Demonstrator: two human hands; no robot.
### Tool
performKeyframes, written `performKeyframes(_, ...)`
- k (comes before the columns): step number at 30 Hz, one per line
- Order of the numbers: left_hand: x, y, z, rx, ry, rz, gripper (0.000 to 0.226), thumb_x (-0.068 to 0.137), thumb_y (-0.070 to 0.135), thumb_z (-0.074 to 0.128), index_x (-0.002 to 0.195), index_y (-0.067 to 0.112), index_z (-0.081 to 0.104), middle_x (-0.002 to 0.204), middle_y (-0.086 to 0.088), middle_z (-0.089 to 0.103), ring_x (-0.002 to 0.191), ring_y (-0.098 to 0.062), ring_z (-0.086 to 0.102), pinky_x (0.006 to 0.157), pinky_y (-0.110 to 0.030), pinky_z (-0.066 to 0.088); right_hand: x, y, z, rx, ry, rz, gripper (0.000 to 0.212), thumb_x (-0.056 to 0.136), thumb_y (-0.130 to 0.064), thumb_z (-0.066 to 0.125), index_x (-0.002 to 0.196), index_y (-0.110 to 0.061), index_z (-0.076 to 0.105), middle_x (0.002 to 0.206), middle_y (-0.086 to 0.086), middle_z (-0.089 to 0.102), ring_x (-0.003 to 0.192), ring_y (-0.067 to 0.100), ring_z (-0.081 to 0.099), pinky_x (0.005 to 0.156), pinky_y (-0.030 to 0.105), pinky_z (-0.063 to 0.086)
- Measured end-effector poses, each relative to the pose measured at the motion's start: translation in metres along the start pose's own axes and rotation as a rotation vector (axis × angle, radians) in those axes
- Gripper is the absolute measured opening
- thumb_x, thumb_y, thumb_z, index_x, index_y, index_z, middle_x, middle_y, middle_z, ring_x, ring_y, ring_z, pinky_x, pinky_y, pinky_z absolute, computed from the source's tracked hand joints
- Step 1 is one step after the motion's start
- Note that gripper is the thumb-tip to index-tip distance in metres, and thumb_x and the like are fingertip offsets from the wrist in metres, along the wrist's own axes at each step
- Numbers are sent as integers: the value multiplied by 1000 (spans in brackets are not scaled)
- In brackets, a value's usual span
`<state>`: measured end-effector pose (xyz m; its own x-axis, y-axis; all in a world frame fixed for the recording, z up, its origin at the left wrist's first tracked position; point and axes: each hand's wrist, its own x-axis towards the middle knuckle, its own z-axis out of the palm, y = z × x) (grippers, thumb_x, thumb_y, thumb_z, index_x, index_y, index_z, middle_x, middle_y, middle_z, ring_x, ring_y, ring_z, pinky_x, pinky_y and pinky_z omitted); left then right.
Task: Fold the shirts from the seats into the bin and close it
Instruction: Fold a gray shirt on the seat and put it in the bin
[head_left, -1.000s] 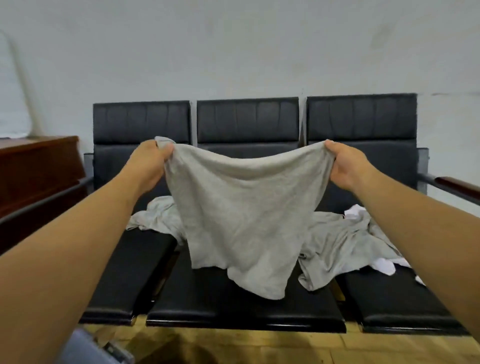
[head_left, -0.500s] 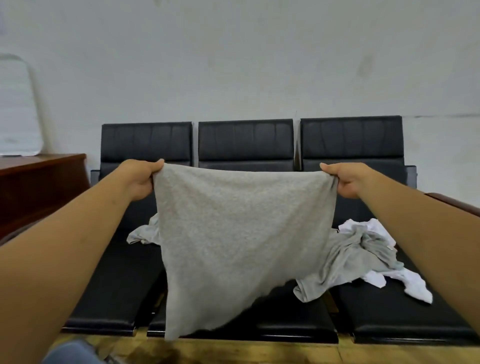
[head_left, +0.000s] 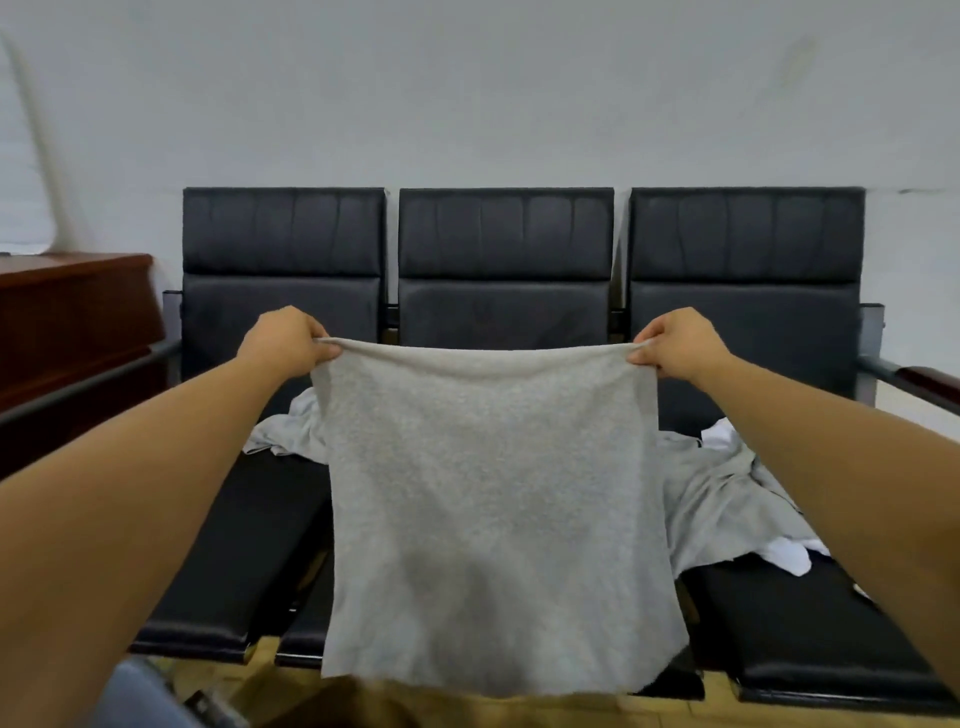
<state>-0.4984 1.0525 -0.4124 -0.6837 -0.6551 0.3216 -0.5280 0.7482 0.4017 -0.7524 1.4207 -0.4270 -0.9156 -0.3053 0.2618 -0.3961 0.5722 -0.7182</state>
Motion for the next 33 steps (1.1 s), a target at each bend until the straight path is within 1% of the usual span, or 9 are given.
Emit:
performKeyframes(3,23,0,12,-430,110,-122,13,96,21,66,90,11,69,83,-10,69,58,-17,66,53,-32,56,24,-7,13,46,184,-41,10,83,-10,77,93,-8,75,90,8,70,88,20,64,82,32,54)
performKeyframes(6,51,8,5,-874,252,-120,13,96,12,65,84,15,67,103,-11,70,79,-22,73,71,-28,62,53,-26,10,321,332,-2,3,85,-12,75,85,-16,74,92,6,70,91,20,66,87,36,57)
performKeyframes(12,62,16,-15,-1009,368,21,6,98,9,62,96,12,67,94,-4,68,91,-12,70,83,-22,58,68,-56,-1,584,289,-96,4,87,-14,74,89,-18,74,100,4,72,98,19,68,91,36,57)
performKeyframes(14,50,3,-9,-988,311,23,7,97,7,62,95,10,68,93,-6,67,88,-12,70,83,-21,58,53,-49,2,573,245,-78,7,88,-13,72,95,-15,74,101,3,70,98,16,64,92,30,53)
performKeyframes(18,5,-44,17,-926,30,13,13,96,5,63,86,11,69,89,-14,68,74,-19,74,68,-21,60,9,-5,24,728,126,12,18,86,0,66,77,-15,68,85,3,67,93,21,61,91,34,52)
performKeyframes(21,-41,-86,48,-702,-68,-20,18,95,15,68,77,16,73,70,-8,68,58,-15,67,56,-27,52,-34,38,46,797,-4,76,18,86,5,62,75,-9,66,72,5,66,79,20,61,77,29,51)
performKeyframes(25,-103,-120,90,-582,-140,-49,28,92,34,70,78,10,68,63,-1,53,64,-15,47,64,-32,35,-85,87,77,838,-169,226,14,87,5,62,77,-5,64,72,8,65,77,23,61,73,31,51)
performKeyframes(28,-137,-128,111,-664,-253,-77,24,92,36,69,82,14,70,78,-3,62,80,-16,55,75,-34,41,-108,109,95,815,-277,302,20,87,4,62,72,-9,59,71,7,60,73,21,57,68,31,47)
performKeyframes(33,-153,-129,117,-969,-454,-116,45,82,55,71,89,12,62,90,-8,59,90,-22,57,88,-42,48,-113,120,103,837,-384,319,19,90,1,60,76,-11,56,74,5,59,75,19,57,66,33,49)
